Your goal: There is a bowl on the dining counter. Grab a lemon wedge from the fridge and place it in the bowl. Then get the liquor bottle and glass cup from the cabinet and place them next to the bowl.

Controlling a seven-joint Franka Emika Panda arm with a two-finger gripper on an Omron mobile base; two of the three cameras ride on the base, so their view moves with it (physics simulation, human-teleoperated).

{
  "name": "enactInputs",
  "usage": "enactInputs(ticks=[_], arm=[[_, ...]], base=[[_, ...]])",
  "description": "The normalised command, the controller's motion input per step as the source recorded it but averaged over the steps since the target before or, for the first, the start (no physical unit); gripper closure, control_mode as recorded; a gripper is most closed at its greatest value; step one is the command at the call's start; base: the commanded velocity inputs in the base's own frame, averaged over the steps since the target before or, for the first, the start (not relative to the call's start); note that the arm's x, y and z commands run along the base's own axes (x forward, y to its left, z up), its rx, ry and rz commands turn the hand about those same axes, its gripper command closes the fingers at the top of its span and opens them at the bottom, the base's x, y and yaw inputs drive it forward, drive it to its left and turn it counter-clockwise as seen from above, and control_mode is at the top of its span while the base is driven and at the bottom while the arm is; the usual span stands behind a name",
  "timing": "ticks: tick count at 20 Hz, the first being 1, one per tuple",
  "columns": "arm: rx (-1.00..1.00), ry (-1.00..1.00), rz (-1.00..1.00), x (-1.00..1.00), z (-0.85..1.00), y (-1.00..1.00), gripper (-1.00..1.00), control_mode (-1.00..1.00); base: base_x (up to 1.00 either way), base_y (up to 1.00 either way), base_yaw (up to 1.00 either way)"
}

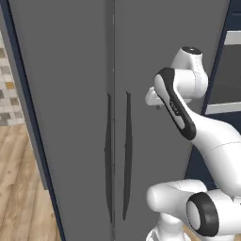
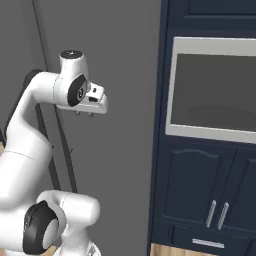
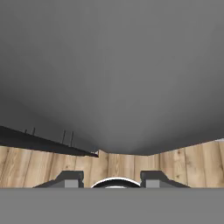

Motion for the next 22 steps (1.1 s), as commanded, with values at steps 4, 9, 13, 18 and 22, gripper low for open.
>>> enactInputs(ticks=[4, 9, 13, 18, 22], arm=[[0.0, 0.0, 0.0, 0.0, 0.0, 0.0, -1.0, 1.0], [0.0, 0.0, 0.0, 0.0, 0.0, 0.0, -1.0, 1.0], [0.0, 0.0, 0.0, 0.0, 0.0, 0.0, -1.0, 1.0], [0.0, 0.0, 0.0, 0.0, 0.0, 0.0, -1.0, 1.0], [0.0, 0.0, 0.0, 0.0, 0.0, 0.0, -1.0, 1.0]], base=[[-0.38, 0.0, 0.0], [-0.62, 0.29, 0.0], [-0.06, 0.6, 0.0], [0.0, 0.8, 0.0], [0.0, 0.68, 0.0]])
